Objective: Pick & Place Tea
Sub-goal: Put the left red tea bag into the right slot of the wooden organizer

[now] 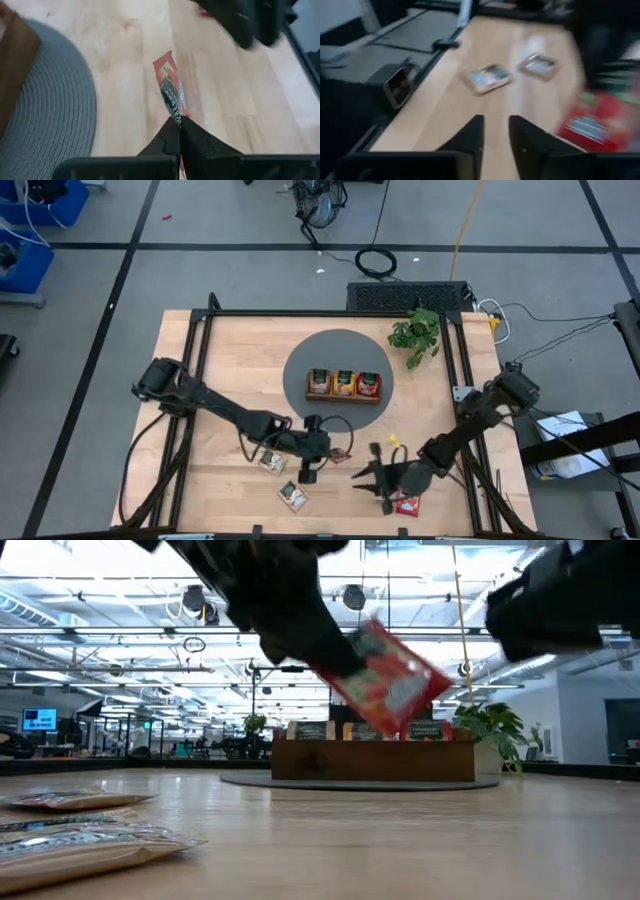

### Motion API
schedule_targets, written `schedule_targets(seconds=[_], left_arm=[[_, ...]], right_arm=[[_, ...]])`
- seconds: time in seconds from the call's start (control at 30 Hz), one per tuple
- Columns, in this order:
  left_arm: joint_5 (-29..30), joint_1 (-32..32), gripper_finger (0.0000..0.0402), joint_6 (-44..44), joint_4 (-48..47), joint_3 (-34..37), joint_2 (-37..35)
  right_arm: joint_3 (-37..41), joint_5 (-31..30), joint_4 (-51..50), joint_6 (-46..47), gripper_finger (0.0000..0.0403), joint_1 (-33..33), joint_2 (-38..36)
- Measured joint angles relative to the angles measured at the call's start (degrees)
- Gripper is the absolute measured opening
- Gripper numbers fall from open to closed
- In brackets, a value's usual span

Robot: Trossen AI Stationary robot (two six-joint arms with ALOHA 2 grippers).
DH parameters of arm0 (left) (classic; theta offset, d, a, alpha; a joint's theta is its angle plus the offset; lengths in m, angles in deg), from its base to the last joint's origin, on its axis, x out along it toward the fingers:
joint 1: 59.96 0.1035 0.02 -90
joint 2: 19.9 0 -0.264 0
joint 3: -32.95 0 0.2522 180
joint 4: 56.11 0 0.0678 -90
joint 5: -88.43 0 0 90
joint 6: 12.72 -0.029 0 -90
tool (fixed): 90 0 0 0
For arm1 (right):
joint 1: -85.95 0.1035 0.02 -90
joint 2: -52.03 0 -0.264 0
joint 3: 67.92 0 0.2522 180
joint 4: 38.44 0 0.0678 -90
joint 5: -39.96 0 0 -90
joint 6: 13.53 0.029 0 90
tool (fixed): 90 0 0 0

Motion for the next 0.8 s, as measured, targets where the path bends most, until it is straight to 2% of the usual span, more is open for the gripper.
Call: schedule_targets(seconds=[0.1,0.23,0.3,0.57,0.8], left_arm=[[3.46,-2.68,0.0003,-2.78,-2.70,-1.00,-0.28],[10.50,-5.84,0.0003,-5.21,-3.26,-3.55,0.63],[12.78,-6.78,0.0002,-5.40,-3.68,-4.40,1.21],[13.39,-7.09,0.0001,-5.81,-6.94,-7.99,3.29],[12.51,-6.79,0.0001,-6.66,-6.84,-8.10,3.27]], right_arm=[[0.00,-9.12,-1.11,-0.41,0.0126,1.64,-3.87],[-0.09,-10.55,-2.19,0.79,0.0171,-0.18,-7.90],[-0.08,-7.72,-2.39,1.02,0.0185,-1.90,-8.76],[-0.13,7.01,-4.55,4.66,0.0205,-9.81,-9.50],[-0.18,12.34,-7.60,7.31,0.0199,-13.73,-9.51]])
